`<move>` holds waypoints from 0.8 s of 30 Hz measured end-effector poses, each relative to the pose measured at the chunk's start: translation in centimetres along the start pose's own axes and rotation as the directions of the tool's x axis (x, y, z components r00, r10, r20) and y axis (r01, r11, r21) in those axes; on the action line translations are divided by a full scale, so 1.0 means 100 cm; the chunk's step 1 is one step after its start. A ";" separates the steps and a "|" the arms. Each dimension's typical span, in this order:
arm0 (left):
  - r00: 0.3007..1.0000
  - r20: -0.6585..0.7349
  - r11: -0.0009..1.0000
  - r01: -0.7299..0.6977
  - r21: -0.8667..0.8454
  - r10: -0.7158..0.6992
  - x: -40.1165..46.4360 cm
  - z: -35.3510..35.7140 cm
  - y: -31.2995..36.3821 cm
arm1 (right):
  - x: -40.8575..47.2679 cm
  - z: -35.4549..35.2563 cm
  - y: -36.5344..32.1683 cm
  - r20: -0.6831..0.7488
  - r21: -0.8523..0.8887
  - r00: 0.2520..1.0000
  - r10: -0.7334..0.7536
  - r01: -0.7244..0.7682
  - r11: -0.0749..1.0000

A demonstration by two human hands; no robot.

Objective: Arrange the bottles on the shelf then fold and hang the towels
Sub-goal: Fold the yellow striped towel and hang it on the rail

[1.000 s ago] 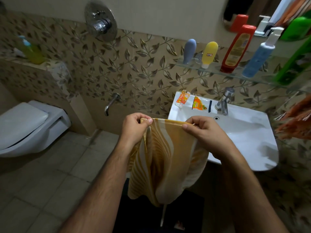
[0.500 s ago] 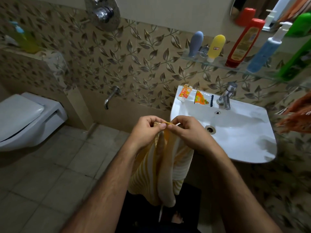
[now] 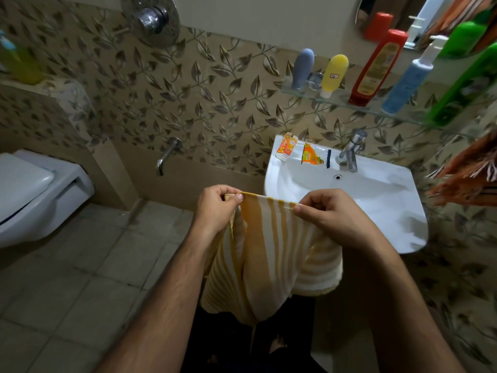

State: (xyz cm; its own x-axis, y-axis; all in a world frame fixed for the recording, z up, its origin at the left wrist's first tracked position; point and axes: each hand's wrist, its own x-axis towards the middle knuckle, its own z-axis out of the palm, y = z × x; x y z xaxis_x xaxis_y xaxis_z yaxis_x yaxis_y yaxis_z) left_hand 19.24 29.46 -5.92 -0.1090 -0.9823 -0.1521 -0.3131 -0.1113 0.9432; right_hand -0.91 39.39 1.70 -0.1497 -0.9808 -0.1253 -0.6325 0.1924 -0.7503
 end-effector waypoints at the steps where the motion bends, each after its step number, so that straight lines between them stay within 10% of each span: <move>1: 0.999 0.033 1.000 -0.007 -0.018 0.008 -0.003 -0.003 0.001 | 0.001 0.001 0.000 -0.018 0.018 1.000 -0.014 0.014 1.000; 12: 0.900 0.349 0.963 -0.219 -0.156 0.261 -0.028 0.007 0.026 | 0.016 0.028 -0.017 -0.008 -0.010 0.992 -0.128 0.128 0.992; 24: 0.995 0.008 0.995 -0.099 0.013 0.099 -0.011 0.002 0.013 | -0.004 0.005 -0.011 0.047 0.010 0.998 -0.046 0.046 0.999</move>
State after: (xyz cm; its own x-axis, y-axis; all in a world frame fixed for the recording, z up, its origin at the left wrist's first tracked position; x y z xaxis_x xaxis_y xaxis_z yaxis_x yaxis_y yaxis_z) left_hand 18.71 30.39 -4.59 -0.1465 -0.9874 -0.0604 -0.3128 -0.0117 0.9498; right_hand 0.17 39.52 2.26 -0.0845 -0.9891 -0.1206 -0.6313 0.1468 -0.7615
